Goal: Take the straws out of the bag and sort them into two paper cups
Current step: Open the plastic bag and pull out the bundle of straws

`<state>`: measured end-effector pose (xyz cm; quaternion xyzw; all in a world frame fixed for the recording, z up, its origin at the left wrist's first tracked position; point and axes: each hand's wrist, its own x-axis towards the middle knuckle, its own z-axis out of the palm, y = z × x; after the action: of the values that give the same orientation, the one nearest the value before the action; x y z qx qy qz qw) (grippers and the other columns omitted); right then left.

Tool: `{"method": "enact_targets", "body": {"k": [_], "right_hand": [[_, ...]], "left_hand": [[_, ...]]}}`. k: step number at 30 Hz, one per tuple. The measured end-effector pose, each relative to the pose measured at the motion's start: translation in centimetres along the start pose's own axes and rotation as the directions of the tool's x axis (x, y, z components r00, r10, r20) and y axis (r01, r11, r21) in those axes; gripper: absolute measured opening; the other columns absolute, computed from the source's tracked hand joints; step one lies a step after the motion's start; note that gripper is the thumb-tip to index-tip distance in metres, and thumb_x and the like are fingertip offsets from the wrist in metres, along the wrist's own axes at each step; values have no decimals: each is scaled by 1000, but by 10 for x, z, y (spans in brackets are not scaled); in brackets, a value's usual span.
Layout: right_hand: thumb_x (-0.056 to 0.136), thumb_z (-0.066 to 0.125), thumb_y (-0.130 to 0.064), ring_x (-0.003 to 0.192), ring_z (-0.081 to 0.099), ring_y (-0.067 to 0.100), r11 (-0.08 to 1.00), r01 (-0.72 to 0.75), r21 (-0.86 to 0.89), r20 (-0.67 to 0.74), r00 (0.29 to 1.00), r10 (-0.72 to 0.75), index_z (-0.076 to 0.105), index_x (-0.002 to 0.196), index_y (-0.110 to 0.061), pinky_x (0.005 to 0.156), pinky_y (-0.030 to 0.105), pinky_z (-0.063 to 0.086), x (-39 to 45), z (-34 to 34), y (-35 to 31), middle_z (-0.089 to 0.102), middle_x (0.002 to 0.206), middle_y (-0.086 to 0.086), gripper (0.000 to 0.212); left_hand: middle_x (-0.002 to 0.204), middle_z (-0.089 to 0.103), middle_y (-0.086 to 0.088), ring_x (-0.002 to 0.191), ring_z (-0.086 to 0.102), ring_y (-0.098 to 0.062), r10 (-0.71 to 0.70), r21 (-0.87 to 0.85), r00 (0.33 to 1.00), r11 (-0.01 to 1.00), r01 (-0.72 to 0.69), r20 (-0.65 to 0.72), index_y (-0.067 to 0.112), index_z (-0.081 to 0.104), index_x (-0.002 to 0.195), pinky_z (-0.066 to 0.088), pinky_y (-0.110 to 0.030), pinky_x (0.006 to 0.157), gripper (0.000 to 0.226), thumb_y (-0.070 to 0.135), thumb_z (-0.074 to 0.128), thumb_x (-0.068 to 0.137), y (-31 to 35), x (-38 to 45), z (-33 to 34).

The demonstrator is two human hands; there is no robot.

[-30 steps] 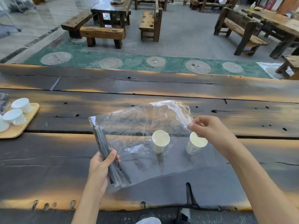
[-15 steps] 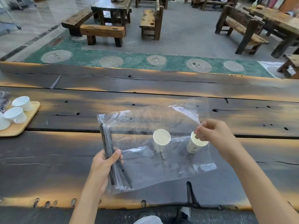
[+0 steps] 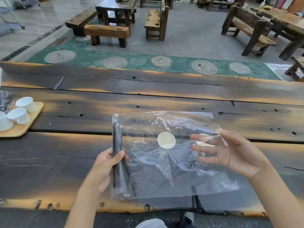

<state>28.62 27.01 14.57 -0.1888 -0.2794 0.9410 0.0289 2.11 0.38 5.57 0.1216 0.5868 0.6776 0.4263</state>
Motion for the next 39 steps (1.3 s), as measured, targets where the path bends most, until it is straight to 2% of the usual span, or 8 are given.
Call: {"method": "enact_targets", "body": {"k": [4,8,12,17,20,23,33,39], "right_hand": [[108,18,-36,133,44,53,1000,-10,-7,55,998,10,44,140,-5,111,72,13,-11,1,6,15,159,33,51],[108,31,-17,129,42,57,979,-132,-156,117,982,151,16,155,-6,105,74,25,-15,8,16,13,159,35,51],[99,57,-19,137,33,56,929,-139,-342,220,950,223,33,153,-17,104,71,34,-1,22,20,28,159,23,59],[100,53,-16,133,48,45,886,-159,-437,116,966,230,48,145,-22,103,64,43,34,36,66,47,151,13,45],[91,70,-19,92,75,27,845,-109,-523,-59,994,91,52,137,-22,68,38,63,53,41,88,58,140,16,50],[96,60,-9,83,73,36,818,-53,-573,6,998,69,51,136,-19,60,36,62,71,41,101,64,129,17,42],[95,48,-1,64,75,30,588,-132,-798,-286,942,-176,45,124,-14,39,24,49,93,41,144,62,117,12,31],[91,67,-11,52,66,20,617,-151,-772,-331,924,-189,60,97,-11,49,29,56,98,46,147,70,58,6,9]], "left_hand": [[80,65,-12,68,65,-23,-17,-91,998,996,22,52,-4,59,116,57,-32,59,29,14,59,93,2,0,5],[83,62,-13,69,64,-23,-7,-56,993,998,14,117,-2,59,118,55,-32,60,27,13,58,96,2,-1,8],[83,63,-13,72,63,-25,-10,-34,986,999,15,166,1,60,120,55,-35,64,37,23,70,92,3,-1,10],[86,63,-14,76,62,-27,-40,-8,966,999,43,254,-1,59,123,54,-36,69,42,21,71,89,1,-1,20],[91,62,-16,82,61,-29,-75,9,953,997,75,293,-3,60,121,54,-41,75,35,16,67,93,-1,-2,28],[102,64,-19,95,62,-33,-128,9,945,991,132,301,2,63,124,52,-47,83,39,22,69,91,-2,-4,34],[101,65,-25,90,61,-33,-148,5,961,989,150,233,-8,61,120,53,-39,77,34,17,44,105,-15,-10,30],[94,68,-19,81,65,-27,-115,30,990,993,113,88,3,64,103,53,-42,78,10,7,64,94,-26,-9,33]]}}
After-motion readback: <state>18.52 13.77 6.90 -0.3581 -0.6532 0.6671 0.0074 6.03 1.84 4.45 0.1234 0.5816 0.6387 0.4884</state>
